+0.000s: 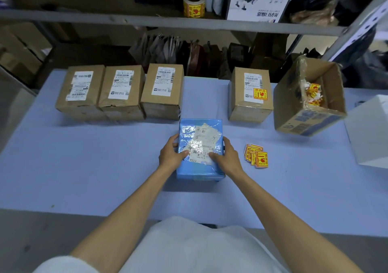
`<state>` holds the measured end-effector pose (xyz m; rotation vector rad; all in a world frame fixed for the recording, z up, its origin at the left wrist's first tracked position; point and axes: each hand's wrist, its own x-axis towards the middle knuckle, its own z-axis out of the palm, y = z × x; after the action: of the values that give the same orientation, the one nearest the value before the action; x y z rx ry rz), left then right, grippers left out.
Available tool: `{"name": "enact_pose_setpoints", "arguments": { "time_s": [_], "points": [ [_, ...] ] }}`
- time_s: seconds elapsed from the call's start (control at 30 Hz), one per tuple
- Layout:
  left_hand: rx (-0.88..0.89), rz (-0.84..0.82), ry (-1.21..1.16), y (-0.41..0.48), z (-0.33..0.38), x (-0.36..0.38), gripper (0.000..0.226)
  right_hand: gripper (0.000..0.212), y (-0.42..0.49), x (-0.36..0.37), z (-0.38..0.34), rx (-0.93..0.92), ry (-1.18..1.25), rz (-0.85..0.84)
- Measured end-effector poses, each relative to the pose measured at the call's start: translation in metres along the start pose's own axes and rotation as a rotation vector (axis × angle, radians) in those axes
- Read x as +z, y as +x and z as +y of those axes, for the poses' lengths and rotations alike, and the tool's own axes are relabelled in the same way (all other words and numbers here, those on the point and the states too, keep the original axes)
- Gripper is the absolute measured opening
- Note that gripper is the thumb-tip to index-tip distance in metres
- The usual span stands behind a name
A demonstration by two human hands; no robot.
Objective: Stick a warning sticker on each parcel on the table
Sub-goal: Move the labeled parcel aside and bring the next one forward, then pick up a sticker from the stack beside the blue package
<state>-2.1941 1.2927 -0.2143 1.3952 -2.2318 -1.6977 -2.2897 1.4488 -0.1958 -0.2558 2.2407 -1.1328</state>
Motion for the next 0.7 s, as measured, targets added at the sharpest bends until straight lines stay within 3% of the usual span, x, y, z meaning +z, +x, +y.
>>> {"name": "enact_pose_setpoints", "arguments": {
  "time_s": [0.47, 0.7],
  "points": [
    [0.005, 0.034, 0.069, 0.007, -0.008, 0.009, 0.061, 0.051, 0.005, 0.002, 0.001, 0.077, 0.049, -0.008],
    [0.021, 0.029, -0.102, 0.015, -0.01, 0.009, 0.056, 0.053, 0.007, 0.001, 0.011, 0.038, 0.105, -0.009]
  ]
}}
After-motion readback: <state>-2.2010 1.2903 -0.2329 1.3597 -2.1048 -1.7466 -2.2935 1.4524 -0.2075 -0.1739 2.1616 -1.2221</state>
